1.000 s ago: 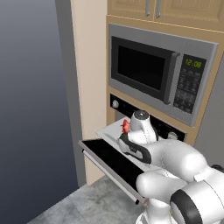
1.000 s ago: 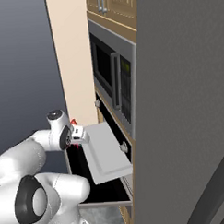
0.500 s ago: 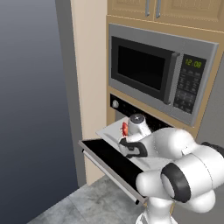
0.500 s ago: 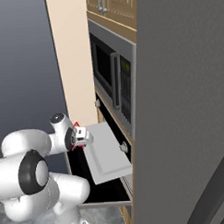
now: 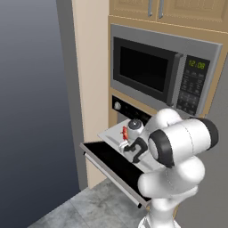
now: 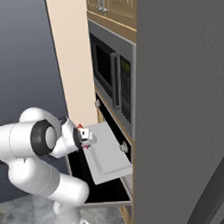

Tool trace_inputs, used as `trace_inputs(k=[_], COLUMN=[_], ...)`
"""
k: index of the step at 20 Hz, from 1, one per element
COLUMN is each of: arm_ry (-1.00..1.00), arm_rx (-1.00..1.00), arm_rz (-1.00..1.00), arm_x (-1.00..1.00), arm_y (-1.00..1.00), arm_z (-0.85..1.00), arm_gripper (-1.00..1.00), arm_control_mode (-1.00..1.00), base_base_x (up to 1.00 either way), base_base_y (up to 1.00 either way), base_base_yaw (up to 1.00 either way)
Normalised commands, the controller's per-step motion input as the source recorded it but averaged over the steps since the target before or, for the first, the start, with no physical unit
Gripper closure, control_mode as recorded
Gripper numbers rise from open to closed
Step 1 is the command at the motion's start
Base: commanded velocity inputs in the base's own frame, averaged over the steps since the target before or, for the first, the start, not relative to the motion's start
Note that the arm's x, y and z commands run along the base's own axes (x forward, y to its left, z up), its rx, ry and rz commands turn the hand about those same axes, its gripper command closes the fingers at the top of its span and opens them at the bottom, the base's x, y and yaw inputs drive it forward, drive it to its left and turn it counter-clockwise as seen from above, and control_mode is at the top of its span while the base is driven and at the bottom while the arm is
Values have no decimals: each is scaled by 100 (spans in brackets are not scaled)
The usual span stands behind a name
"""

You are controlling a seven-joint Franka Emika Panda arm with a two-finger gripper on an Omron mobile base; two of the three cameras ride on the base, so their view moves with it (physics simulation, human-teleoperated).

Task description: Place the fish on the top rack of the oven, and slide the tray back inside. Close the oven door.

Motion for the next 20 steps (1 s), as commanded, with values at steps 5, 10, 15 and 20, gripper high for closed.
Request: trace_inputs(k=[5, 10, 15, 20], arm_ry=[0, 0, 0, 0], arm_rx=[-5, -7, -6, -4], arm_rz=[0, 0, 0, 0], arm_x=[40, 35, 40, 49], arm_y=[-1, 0, 0, -7], arm_z=[-34, -47, -44, -37], arm_gripper=[100, 100, 100, 100], arm_control_mode=[-100, -100, -100, -100], base_base_x=[0, 0, 0, 0], base_base_y=[0, 0, 0, 0], base_base_yaw=[0, 0, 0, 0])
